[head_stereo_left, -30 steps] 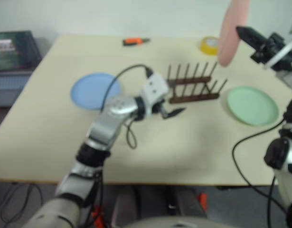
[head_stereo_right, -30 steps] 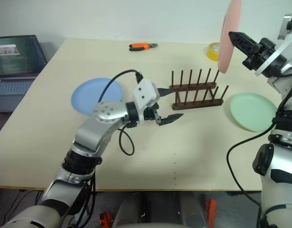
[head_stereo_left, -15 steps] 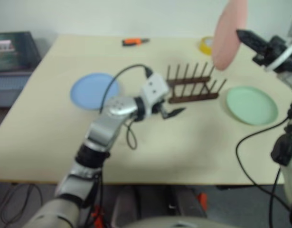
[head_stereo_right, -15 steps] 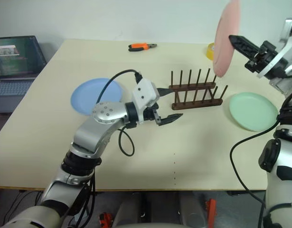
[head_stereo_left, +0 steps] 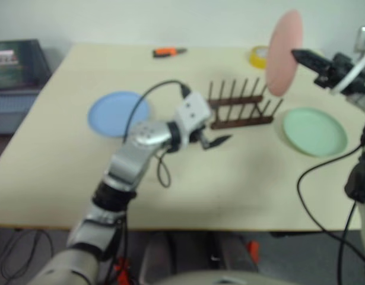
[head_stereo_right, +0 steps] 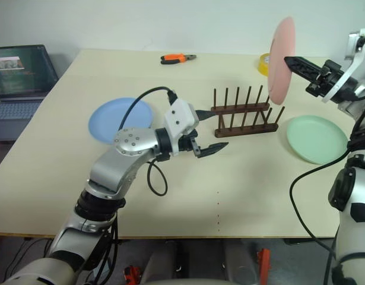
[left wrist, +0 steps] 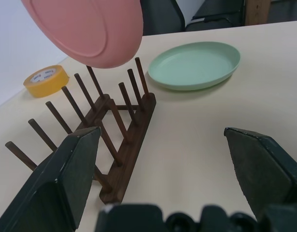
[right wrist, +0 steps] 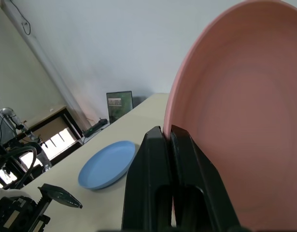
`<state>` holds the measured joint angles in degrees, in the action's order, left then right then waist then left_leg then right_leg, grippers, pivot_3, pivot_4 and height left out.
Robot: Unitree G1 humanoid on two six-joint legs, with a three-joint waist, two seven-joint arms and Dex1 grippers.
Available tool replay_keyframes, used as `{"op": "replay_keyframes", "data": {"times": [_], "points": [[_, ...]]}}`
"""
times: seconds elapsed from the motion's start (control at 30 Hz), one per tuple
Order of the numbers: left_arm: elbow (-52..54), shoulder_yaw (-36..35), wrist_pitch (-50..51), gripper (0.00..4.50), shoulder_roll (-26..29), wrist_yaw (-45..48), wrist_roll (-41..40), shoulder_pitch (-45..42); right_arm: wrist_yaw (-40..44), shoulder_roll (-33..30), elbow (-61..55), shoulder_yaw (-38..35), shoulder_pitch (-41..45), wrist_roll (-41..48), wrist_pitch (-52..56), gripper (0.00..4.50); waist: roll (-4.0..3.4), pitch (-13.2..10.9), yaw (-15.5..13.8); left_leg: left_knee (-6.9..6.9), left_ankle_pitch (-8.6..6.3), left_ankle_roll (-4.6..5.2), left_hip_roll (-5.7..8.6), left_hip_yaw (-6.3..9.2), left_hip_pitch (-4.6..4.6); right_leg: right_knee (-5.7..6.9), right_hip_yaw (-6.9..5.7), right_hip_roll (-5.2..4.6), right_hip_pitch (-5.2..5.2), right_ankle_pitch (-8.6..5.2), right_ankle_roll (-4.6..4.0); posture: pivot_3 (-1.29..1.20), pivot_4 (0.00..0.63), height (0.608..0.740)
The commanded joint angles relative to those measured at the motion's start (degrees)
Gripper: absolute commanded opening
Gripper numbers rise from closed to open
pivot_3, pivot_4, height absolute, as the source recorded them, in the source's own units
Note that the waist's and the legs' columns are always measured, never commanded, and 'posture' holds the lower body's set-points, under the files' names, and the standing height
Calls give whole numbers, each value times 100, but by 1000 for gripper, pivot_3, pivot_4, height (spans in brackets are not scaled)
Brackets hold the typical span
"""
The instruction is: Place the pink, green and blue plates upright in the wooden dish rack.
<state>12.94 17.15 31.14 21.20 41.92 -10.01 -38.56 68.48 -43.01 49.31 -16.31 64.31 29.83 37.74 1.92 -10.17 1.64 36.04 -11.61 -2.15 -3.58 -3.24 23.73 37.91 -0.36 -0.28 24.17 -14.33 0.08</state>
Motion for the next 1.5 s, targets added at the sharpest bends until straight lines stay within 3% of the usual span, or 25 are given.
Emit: {"op": "replay_keyframes", "data": {"times": [0.03,0.77,1.5], "points": [[240,-26,2,4500,5,-43,43,-23,144,-183,34,-13,267,-83,-166,25,0,0,0,0,0,0,0,-1,0,0,0,0,0,0,0,0,150,740],[358,-39,107,4500,31,-94,99,40,728,-218,710,127,573,-435,-321,25,-1,0,-1,2,0,0,1,-3,-3,5,0,-1,0,0,-1,0,150,740],[460,-29,193,4500,37,-152,143,82,330,-133,1289,207,632,-984,-956,25,-1,0,-1,3,0,-1,1,-3,-5,8,5,-1,-1,1,-1,0,150,740]]}}
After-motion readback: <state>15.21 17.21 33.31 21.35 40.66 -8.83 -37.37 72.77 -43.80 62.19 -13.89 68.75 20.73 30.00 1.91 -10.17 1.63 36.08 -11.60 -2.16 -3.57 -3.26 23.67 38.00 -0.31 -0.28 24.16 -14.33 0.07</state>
